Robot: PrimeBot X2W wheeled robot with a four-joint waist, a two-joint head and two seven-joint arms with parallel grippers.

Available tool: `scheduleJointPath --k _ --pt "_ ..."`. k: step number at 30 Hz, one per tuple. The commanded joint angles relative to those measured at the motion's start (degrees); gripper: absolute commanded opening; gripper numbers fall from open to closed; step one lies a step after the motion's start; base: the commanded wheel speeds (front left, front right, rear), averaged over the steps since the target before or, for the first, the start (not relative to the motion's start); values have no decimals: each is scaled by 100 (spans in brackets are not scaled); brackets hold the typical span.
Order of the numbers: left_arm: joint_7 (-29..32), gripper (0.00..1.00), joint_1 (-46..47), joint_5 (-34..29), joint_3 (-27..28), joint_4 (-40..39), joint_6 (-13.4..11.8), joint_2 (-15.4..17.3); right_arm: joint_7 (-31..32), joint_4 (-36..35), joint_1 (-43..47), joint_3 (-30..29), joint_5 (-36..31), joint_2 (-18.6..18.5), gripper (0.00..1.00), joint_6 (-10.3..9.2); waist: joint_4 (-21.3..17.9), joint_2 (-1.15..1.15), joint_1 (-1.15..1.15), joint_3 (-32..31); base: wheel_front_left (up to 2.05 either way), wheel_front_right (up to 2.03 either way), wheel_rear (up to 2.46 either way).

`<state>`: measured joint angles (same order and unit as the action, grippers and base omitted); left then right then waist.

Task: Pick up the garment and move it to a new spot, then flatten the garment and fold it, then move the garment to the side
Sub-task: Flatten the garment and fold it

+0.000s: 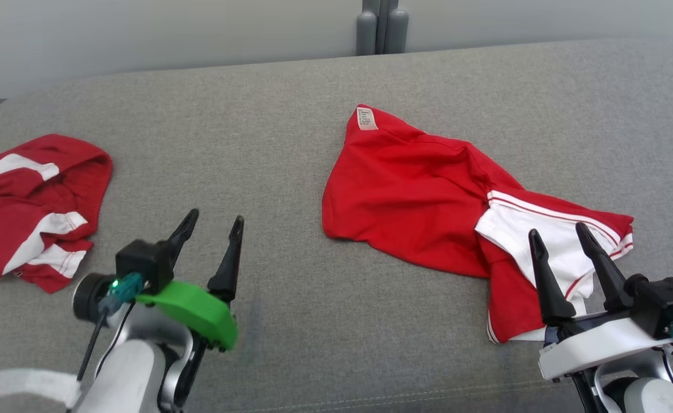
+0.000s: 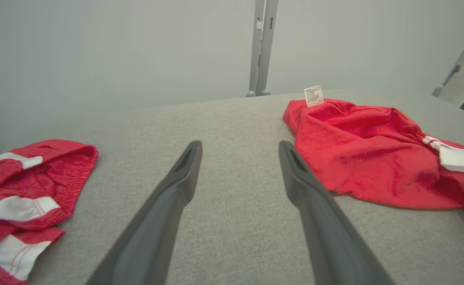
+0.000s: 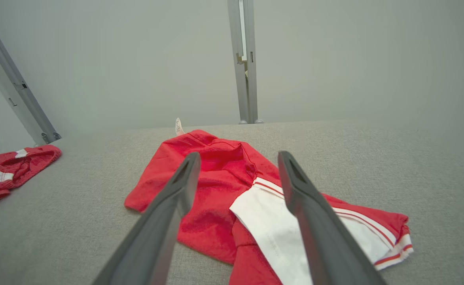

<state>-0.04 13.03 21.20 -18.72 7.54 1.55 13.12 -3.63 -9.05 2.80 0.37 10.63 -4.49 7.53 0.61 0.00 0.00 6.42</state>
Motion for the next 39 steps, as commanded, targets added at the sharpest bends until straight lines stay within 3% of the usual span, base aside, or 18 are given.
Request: scheduleJointPath --k 1,5,11,22,29,30,31,39 --pt "400 100 481 111 -140 196 191 -62 -72 38 -120 18 -16 -15 100 -7 -331 0 0 296 0 0 0" --pt "1015 100 1275 392 -371 614 427 -194 -187 118 -254 88 52 31 100 -7 -678 0 0 598 0 0 0" --pt "1547 100 2380 804 -587 1626 570 -182 -442 376 -503 254 193 103 100 -7 -1202 0 0 1035 0 0 0" --pt "1639 100 3535 1498 -1060 3057 596 34 -853 901 -866 460 468 145 100 -8 -1776 0 0 1461 0 0 0" --pt "1557 100 4037 1961 -1333 3636 597 152 -1013 1126 -1026 534 564 152 100 -8 -1940 0 0 1597 0 0 0" --pt "1511 43 4085 1990 -1374 3684 597 173 -1025 1146 -1032 536 575 154 100 -7 -1945 0 0 1602 0 0 0" --pt "1480 0 4112 2029 -1415 3716 597 191 -1040 1162 -1030 528 588 154 100 -7 -1942 0 0 1606 0 0 0" --pt "791 0 3984 1767 -1685 3570 535 463 -1098 1174 -946 335 556 154 100 -7 -1590 0 0 1577 0 0 0"
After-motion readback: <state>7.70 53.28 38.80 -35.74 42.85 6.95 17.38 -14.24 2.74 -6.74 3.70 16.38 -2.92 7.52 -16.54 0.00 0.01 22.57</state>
